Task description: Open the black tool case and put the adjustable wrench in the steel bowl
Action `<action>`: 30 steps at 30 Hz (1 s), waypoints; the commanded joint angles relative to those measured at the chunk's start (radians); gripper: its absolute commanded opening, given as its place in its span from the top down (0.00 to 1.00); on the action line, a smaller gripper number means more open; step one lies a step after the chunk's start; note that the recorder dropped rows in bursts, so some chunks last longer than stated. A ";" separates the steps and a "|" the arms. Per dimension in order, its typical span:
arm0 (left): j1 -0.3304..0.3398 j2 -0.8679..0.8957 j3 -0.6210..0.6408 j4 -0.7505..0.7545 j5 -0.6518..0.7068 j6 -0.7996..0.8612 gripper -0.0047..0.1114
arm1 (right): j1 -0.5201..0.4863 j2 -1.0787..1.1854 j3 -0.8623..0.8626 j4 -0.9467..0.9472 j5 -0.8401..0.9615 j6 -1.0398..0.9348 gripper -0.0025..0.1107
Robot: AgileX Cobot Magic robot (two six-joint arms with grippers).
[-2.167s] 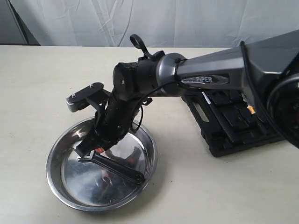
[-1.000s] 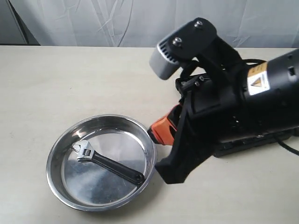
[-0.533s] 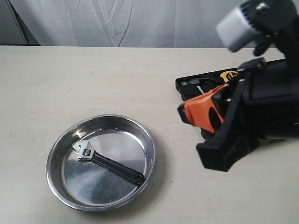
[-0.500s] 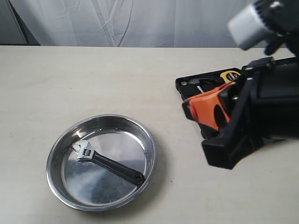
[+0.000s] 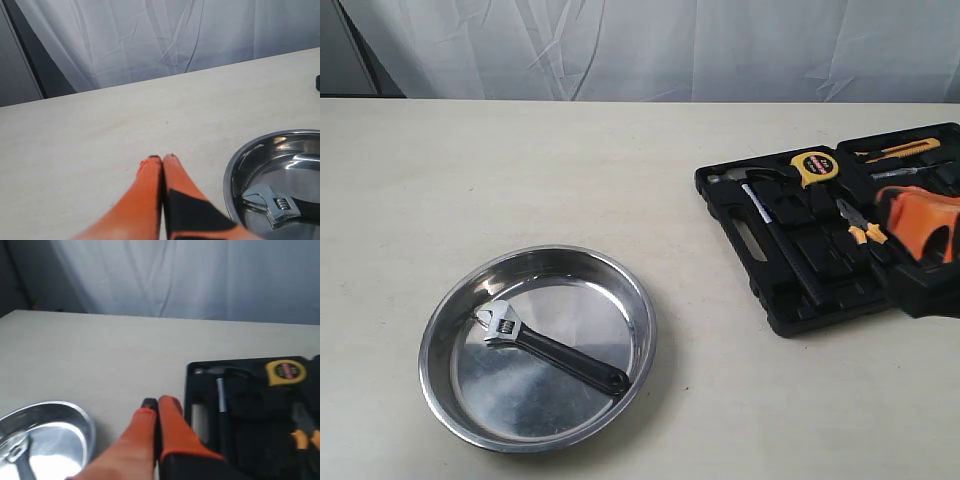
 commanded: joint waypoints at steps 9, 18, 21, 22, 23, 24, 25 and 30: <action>0.002 0.004 -0.001 0.000 -0.015 -0.004 0.96 | -0.318 -0.460 0.268 -0.040 -0.044 -0.008 0.99; 0.002 0.004 -0.001 0.000 -0.015 -0.004 0.96 | -0.369 -0.591 0.268 -0.040 0.051 -0.008 0.99; 0.002 0.004 -0.001 0.000 -0.015 -0.004 0.96 | -0.369 -0.591 0.268 -0.040 0.063 -0.008 0.99; 0.002 0.004 -0.001 0.000 -0.015 -0.004 0.96 | -0.369 -0.591 0.268 -0.040 0.063 -0.008 0.99; 0.002 0.004 -0.001 0.000 -0.015 -0.004 0.96 | -0.369 -0.591 0.268 -0.040 0.063 -0.008 0.99; 0.002 0.004 -0.001 0.000 -0.015 -0.004 0.96 | -0.369 -0.591 0.268 -0.040 0.063 -0.008 0.99; 0.002 0.004 -0.001 0.000 -0.015 -0.004 0.96 | -0.369 -0.591 0.268 -0.040 0.063 -0.008 0.99; 0.002 0.004 -0.001 0.000 -0.015 -0.004 0.96 | -0.369 -0.591 0.268 -0.040 0.063 -0.008 0.99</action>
